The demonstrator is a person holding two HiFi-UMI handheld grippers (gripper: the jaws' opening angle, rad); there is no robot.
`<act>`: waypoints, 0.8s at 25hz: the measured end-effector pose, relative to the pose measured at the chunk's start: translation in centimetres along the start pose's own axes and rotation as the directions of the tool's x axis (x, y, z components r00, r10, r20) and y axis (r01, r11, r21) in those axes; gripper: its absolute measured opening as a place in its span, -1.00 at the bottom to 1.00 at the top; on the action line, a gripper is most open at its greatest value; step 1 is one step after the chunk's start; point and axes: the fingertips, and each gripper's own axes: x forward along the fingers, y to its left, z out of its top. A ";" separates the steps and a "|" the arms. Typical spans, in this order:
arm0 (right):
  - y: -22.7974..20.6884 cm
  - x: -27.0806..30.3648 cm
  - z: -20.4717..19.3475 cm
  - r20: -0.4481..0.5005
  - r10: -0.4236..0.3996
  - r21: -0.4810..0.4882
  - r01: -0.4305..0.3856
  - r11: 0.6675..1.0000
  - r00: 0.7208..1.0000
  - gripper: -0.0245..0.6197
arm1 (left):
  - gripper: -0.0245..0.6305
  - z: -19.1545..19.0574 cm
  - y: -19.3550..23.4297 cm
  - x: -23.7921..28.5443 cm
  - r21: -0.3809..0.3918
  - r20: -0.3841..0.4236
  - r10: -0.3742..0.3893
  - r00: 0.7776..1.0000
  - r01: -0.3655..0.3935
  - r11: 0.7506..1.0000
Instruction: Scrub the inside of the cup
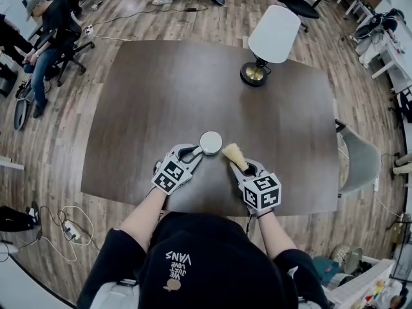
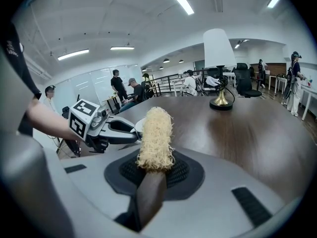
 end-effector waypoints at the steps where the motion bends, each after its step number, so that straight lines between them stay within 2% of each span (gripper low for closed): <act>1: 0.0 0.0 0.0 -0.001 -0.001 -0.002 0.001 1.000 1.000 -0.69 | -0.70 0.1 0.0 -0.1 -0.003 0.003 0.005 1.000 -0.005 1.000; 5: 0.3 0.2 0.4 0.003 0.003 -0.008 -0.003 1.000 1.000 -0.69 | -0.68 1.0 0.1 -0.8 -0.012 0.043 -0.002 0.999 0.002 1.000; 9: 0.6 0.4 0.8 0.009 0.010 -0.013 -0.010 1.000 1.000 -0.69 | -0.54 1.4 0.0 -1.5 0.007 0.048 -0.004 0.999 0.004 1.000; 13: 1.0 0.3 1.2 0.021 0.017 -0.015 -0.017 1.000 1.000 -0.69 | -0.49 2.9 0.2 -3.1 0.023 0.100 0.038 0.994 -0.041 0.999; 18: 1.6 -0.4 2.2 0.064 0.026 -0.006 -0.026 1.000 0.998 -0.69 | -0.49 6.0 -0.6 -5.7 0.057 0.201 0.081 0.976 -0.094 0.994; 20: 1.8 -0.9 2.7 0.089 0.026 -0.005 -0.026 1.000 0.996 -0.69 | -0.50 6.8 -1.0 -6.5 0.071 0.217 0.093 0.972 -0.111 0.991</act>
